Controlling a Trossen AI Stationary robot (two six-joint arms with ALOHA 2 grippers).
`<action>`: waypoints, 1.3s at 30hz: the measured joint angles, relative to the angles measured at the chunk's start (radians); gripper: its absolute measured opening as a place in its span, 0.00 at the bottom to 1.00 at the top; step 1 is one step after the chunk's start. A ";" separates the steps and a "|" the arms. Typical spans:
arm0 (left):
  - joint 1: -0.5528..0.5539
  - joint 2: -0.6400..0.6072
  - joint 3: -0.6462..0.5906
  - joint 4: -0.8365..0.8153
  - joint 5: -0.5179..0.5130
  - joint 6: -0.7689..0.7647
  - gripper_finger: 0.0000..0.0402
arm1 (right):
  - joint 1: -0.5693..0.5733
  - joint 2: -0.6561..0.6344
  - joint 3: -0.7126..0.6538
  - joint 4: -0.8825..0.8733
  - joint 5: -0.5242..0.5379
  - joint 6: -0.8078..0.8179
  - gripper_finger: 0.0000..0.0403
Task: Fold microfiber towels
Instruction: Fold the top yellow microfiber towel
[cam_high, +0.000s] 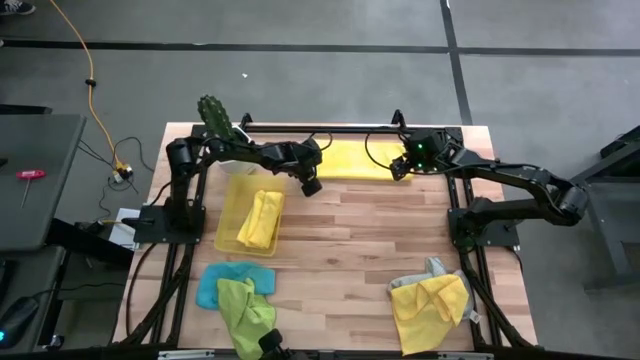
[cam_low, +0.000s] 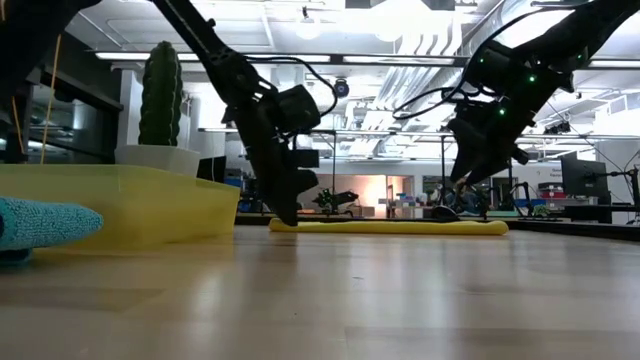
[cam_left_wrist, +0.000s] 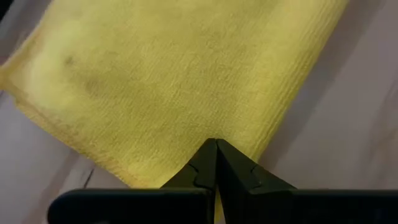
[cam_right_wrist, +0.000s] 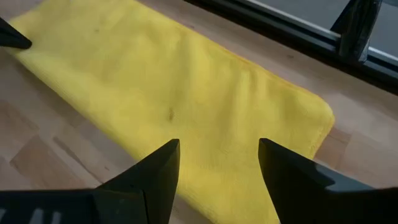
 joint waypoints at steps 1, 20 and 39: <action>-0.004 0.000 0.000 -0.015 -0.001 0.000 0.00 | 0.000 0.000 0.000 -0.005 -0.001 0.001 0.52; -0.009 -0.082 -0.007 -0.235 -0.067 0.142 0.00 | 0.000 0.000 0.000 -0.021 -0.141 -0.058 0.52; -0.042 -0.193 -0.003 -0.204 -0.097 0.227 0.11 | 0.036 0.050 -0.026 0.076 -0.267 -0.154 0.51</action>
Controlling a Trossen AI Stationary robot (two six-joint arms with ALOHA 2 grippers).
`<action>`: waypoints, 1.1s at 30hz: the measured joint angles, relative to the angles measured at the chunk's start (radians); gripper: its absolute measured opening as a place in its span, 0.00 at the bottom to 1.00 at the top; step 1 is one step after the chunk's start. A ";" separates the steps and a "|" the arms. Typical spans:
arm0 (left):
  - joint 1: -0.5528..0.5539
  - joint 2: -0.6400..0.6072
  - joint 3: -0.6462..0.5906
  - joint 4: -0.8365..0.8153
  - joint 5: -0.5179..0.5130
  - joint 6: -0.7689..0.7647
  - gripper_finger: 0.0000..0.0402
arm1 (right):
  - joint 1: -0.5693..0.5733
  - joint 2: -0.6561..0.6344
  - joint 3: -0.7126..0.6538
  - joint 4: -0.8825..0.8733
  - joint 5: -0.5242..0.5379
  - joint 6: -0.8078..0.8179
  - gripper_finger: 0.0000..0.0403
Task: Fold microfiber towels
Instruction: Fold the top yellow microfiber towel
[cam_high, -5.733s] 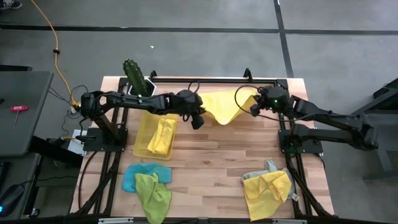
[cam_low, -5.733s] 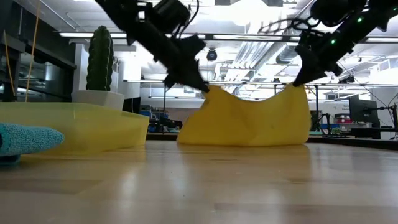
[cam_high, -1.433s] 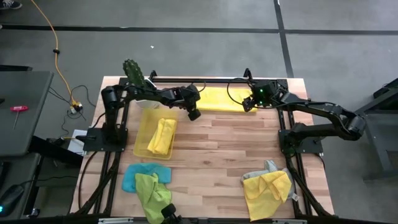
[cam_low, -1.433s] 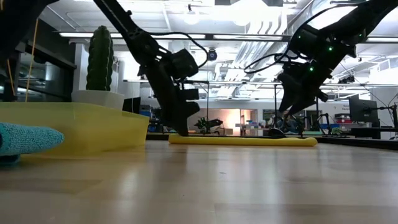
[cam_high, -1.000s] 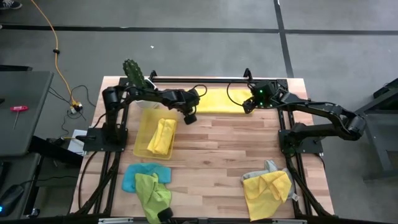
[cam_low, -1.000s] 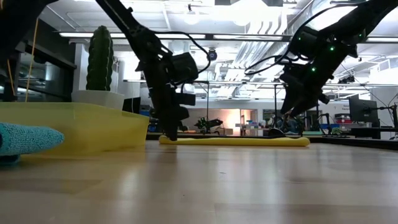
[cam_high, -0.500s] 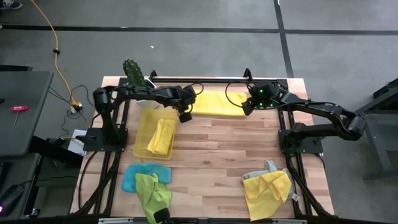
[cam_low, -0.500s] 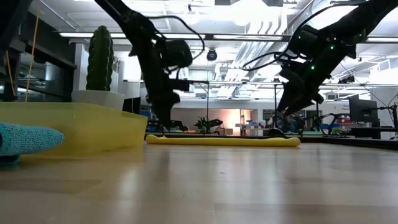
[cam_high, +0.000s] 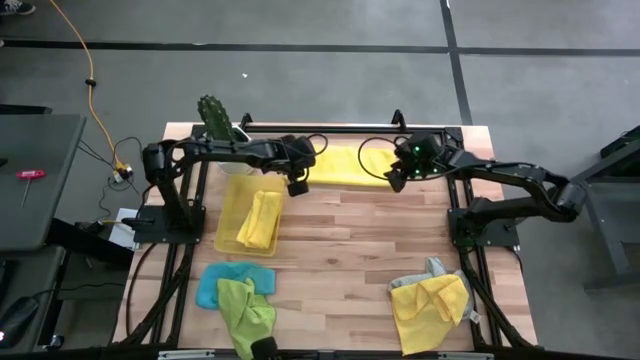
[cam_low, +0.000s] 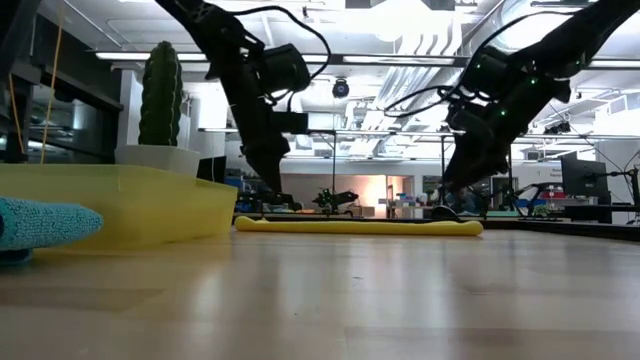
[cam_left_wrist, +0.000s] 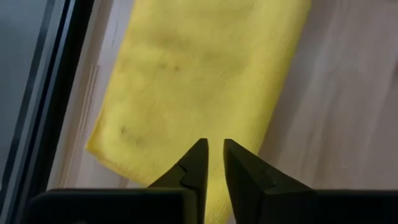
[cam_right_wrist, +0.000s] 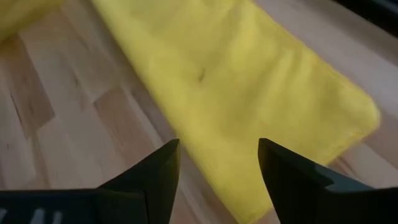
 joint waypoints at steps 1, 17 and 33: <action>-0.001 0.000 0.000 0.003 0.002 0.000 0.13 | 0.009 0.011 -0.008 0.028 0.000 0.000 0.50; -0.007 -0.001 0.000 0.006 0.001 0.018 0.27 | 0.114 0.187 -0.023 0.285 0.117 0.079 0.03; -0.014 -0.002 0.000 0.006 0.001 0.018 0.28 | 0.071 0.348 -0.019 0.240 0.281 0.124 0.00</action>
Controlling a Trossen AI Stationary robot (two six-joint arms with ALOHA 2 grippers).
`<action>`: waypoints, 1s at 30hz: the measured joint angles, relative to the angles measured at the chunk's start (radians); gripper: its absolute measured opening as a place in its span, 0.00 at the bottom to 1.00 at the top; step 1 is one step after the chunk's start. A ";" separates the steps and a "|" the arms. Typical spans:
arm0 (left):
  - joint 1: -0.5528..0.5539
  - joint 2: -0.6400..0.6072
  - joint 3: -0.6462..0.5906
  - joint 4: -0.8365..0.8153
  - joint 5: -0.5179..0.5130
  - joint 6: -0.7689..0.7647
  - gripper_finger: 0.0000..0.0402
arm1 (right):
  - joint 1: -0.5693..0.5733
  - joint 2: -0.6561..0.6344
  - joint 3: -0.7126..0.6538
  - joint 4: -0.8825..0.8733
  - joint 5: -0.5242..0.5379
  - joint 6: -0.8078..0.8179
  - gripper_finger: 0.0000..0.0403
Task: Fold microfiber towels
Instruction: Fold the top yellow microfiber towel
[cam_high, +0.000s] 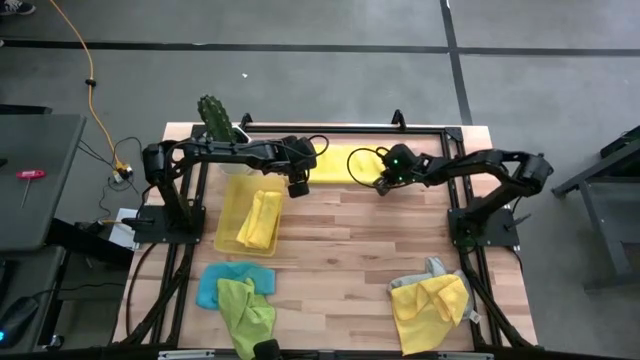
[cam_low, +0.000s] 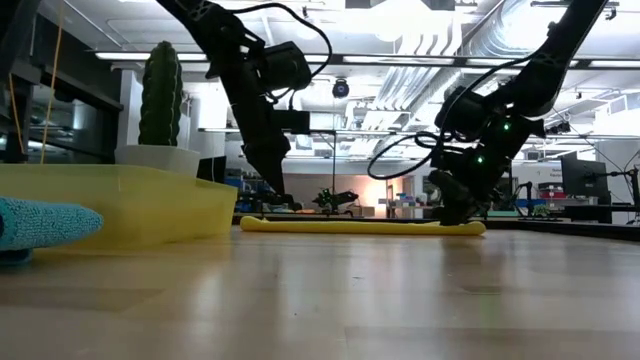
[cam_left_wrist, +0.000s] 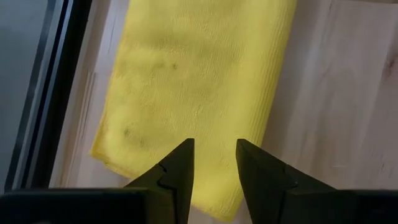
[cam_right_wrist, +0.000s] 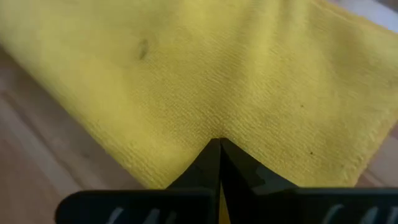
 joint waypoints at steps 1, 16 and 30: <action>0.000 0.000 0.000 0.000 0.000 0.000 0.28 | -0.006 0.000 0.001 -0.008 0.007 0.000 0.00; -0.021 0.000 0.000 0.008 0.016 0.000 0.28 | -0.052 -0.001 0.001 -0.132 0.168 0.035 0.00; -0.045 0.000 0.008 0.039 -0.036 0.051 0.28 | -0.053 -0.185 -0.008 -0.307 0.214 0.052 0.00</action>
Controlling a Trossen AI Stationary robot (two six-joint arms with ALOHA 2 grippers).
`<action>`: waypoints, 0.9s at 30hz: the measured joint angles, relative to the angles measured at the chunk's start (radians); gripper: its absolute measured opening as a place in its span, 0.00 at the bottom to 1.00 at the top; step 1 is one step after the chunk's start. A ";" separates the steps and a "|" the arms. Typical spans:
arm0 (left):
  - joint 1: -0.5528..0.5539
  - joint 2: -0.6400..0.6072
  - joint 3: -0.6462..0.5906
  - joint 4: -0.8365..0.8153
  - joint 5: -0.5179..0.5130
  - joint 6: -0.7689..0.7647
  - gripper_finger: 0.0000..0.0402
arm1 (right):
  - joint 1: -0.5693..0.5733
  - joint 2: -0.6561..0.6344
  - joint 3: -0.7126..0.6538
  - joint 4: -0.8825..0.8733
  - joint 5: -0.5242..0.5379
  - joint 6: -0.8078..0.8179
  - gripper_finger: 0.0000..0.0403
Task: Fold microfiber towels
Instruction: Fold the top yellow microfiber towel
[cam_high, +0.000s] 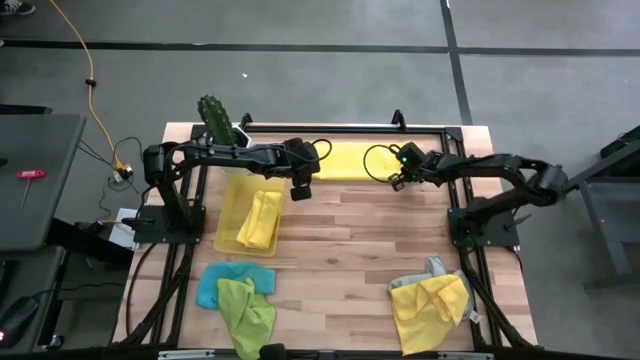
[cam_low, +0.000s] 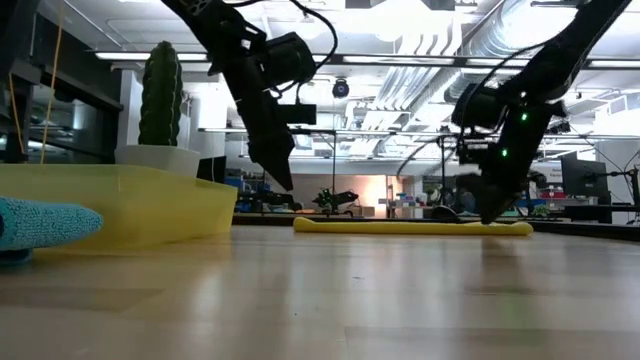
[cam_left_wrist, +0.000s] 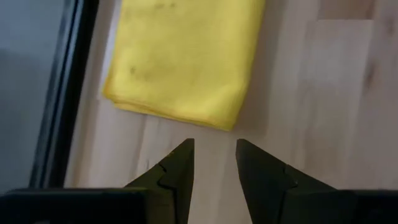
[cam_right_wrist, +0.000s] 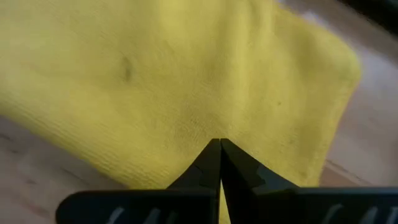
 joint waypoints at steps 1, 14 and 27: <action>0.000 0.000 0.007 -0.005 -0.010 0.001 0.28 | 0.000 -0.023 0.000 -0.012 -0.001 0.000 0.00; -0.001 -0.002 0.076 0.084 0.231 0.007 0.29 | 0.020 -0.282 0.002 0.063 -0.269 -0.130 0.00; -0.008 0.019 0.033 0.073 0.162 0.100 0.54 | 0.052 -0.294 0.004 0.272 -0.350 -0.168 0.00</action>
